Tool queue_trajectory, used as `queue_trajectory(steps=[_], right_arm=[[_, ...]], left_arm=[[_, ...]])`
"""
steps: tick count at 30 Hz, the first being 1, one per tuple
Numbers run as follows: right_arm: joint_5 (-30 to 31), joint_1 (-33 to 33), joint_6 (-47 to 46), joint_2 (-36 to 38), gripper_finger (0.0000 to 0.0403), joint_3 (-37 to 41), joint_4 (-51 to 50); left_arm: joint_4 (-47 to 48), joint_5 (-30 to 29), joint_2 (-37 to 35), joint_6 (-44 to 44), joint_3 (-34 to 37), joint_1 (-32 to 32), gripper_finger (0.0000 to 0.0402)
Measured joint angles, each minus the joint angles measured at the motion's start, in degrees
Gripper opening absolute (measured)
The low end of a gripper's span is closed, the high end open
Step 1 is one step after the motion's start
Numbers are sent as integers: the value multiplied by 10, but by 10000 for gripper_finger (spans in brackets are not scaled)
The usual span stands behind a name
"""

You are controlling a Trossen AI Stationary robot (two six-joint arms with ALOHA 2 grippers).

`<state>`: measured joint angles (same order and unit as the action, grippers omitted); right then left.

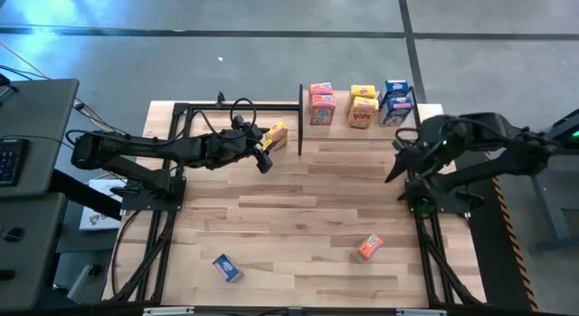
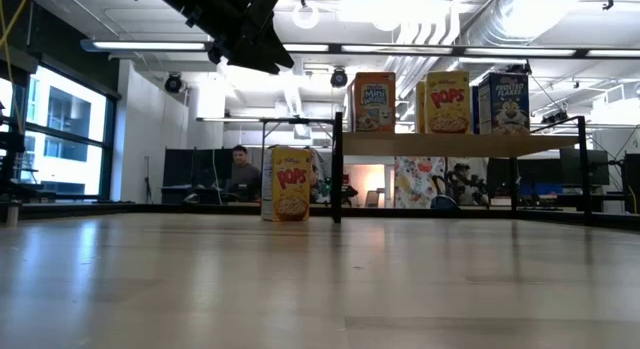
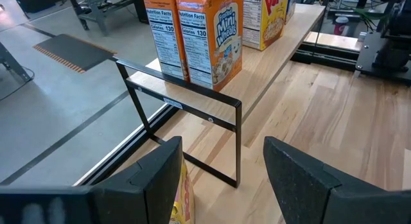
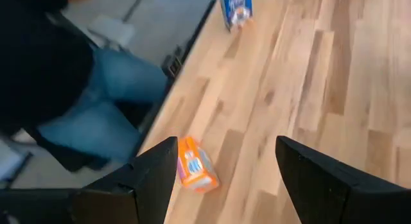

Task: Stack cereal on shelf
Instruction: Put the orange cereal box on the shelf aligned with the other orange cereal boxes

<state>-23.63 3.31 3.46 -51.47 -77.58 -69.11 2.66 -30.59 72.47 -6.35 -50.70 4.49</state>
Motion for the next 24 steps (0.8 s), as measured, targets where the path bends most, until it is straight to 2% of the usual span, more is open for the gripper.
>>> queue_trajectory(steps=[6,18,24], right_arm=[[102,92,-3,-34,255,0,-32],[173,235,-88,-136,255,1,-20],[207,293,-100,-184,255,1,1]], left_arm=[[0,0,0,0,0,0,209],[0,0,0,0,0,0,209],[0,1,0,0,0,0,209]])
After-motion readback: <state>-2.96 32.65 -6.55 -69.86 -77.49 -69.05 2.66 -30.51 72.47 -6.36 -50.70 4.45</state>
